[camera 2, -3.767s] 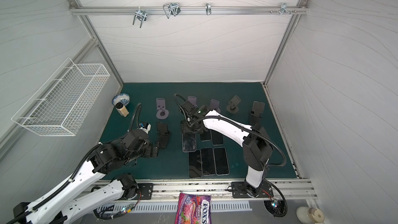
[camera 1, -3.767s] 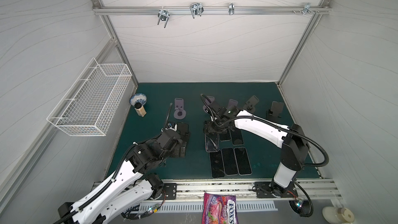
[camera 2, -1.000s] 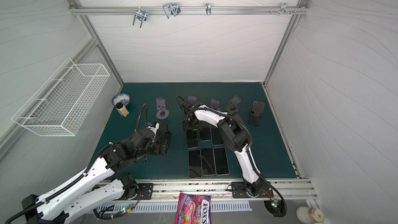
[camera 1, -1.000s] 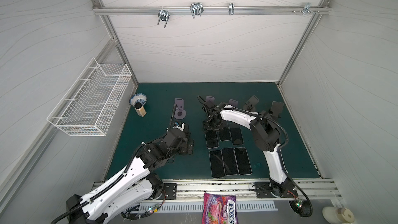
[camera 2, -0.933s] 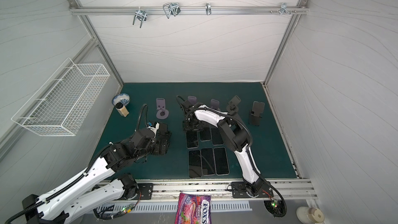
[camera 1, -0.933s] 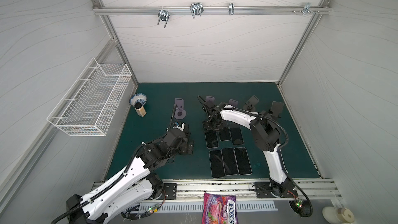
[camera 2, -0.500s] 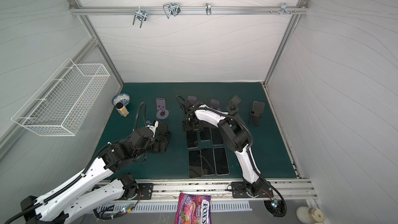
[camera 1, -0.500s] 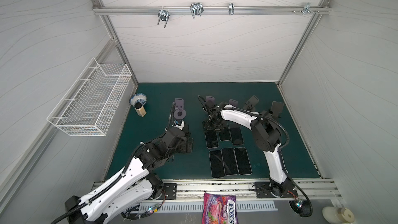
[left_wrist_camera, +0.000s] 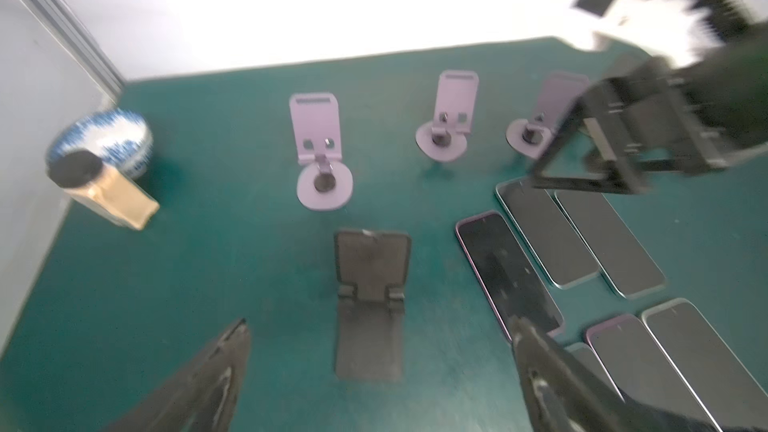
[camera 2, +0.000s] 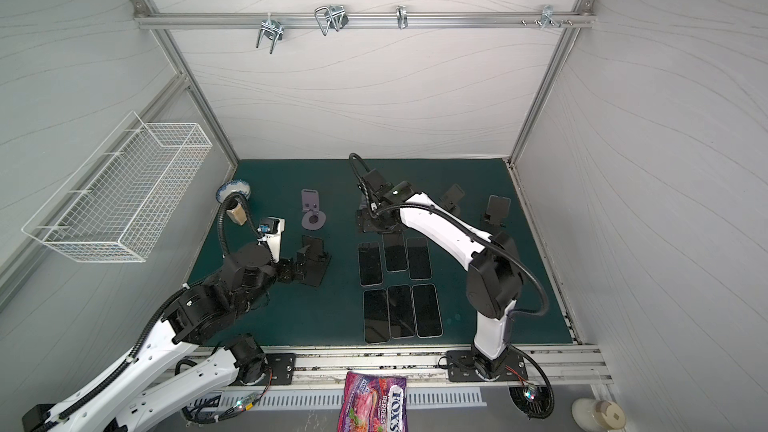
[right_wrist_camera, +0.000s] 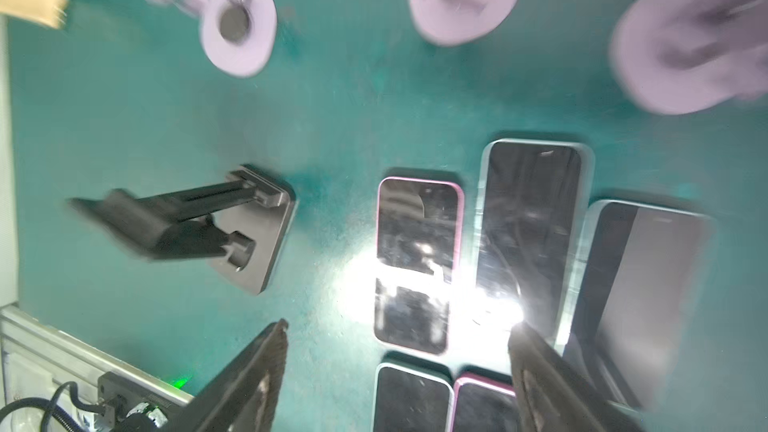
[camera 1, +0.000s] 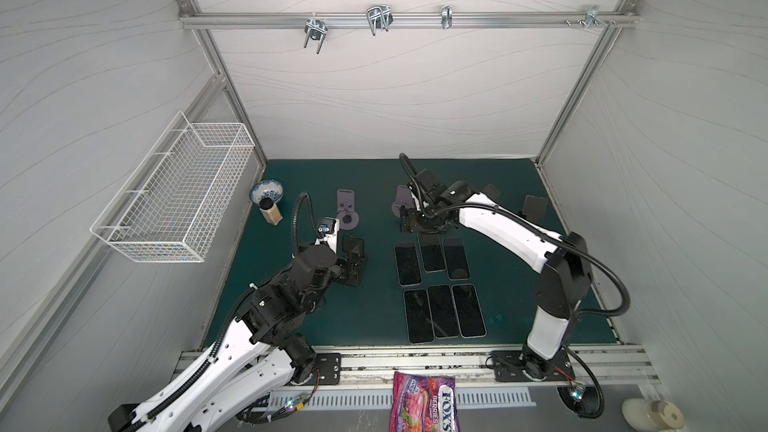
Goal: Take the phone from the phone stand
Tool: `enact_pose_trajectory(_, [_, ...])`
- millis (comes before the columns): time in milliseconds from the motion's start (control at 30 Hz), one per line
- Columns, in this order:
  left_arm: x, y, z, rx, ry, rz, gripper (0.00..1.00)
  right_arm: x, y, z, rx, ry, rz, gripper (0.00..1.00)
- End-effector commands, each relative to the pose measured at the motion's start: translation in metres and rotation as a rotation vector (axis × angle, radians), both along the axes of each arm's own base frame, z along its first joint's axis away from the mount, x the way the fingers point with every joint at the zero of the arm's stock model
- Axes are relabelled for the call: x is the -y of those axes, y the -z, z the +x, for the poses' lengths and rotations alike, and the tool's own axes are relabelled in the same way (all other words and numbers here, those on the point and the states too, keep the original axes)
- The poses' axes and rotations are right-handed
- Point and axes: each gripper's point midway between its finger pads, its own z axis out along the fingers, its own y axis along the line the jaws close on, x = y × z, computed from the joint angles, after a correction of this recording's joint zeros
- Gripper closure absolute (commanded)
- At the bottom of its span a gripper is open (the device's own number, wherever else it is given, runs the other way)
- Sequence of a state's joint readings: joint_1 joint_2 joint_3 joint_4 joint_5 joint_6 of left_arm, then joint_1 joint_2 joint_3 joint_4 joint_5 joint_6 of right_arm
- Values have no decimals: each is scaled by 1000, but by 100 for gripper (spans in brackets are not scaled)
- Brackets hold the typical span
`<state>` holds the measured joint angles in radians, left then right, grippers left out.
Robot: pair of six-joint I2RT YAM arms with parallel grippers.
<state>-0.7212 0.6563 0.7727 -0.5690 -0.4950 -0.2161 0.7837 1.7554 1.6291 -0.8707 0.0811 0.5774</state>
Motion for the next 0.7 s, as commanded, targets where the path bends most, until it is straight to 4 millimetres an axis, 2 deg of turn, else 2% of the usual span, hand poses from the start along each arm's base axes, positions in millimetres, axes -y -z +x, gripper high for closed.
enact_pose_trajectory(0, [-16,-47,23,185,-103,26,1,55,-27,11,121,92,-72,16])
enact_pose_trajectory(133, [-42,-53,43,244,-198,32,1,112,-51,23,264,157,-30,16])
enact_pose_trajectory(200, [-52,-51,54,275,-206,21,2,140,-56,26,349,165,18,16])
enact_pose_trajectory(267, [-66,-44,67,300,-217,18,2,173,-54,27,454,196,40,4])
enact_pose_trajectory(300, [-75,-39,72,300,-251,11,1,189,-50,28,502,220,33,1])
enact_pose_trajectory(367, [-103,-21,81,283,-376,-35,2,219,-37,33,592,271,35,1])
enact_pose_trajectory(433, [-121,-5,86,296,-455,-65,2,248,-23,39,650,336,25,1])
enact_pose_trajectory(533, [-131,16,92,352,-493,-16,2,286,7,43,696,427,-91,1])
enact_pose_trajectory(667, [-141,48,97,328,-530,54,2,310,43,46,725,459,-191,1])
